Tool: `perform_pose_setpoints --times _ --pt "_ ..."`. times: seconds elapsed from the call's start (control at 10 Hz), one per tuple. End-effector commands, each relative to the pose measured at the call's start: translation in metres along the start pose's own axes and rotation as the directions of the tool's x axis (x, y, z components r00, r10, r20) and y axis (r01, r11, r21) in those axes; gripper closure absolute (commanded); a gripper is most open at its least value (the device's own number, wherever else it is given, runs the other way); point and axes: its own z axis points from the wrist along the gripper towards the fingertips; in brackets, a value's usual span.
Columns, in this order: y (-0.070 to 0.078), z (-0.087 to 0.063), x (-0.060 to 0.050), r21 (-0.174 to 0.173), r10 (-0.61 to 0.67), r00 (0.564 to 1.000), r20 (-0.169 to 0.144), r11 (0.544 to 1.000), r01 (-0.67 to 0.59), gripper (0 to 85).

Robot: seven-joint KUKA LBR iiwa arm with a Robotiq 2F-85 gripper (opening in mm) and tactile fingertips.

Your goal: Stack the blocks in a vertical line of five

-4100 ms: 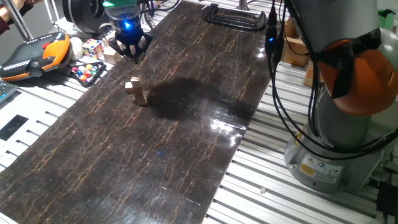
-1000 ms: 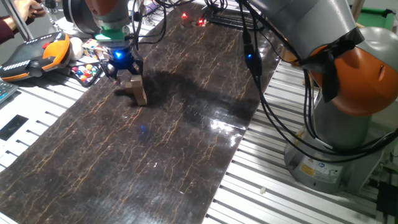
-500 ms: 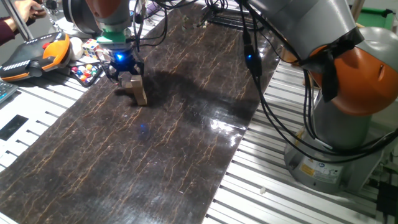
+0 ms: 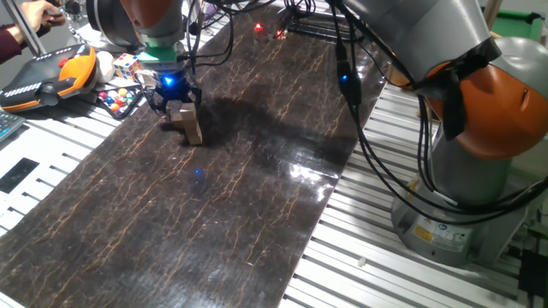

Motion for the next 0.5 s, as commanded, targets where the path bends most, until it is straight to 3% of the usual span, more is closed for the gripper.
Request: perform_pose_setpoints --times 0.0,0.2,0.3,0.4 --pt "-0.0002 0.0007 0.0 -0.001 -0.004 1.0 0.0 1.0 0.004 40.0" --pt "-0.0005 0.0023 0.0 -0.002 -0.013 1.0 -0.002 1.0 0.013 53.0" --pt "-0.0012 0.0027 -0.0004 -0.007 -0.025 1.0 -0.004 1.0 0.025 65.7" --pt "-0.0013 -0.0001 -0.0017 -0.012 -0.037 0.999 -0.008 0.999 0.037 84.0"
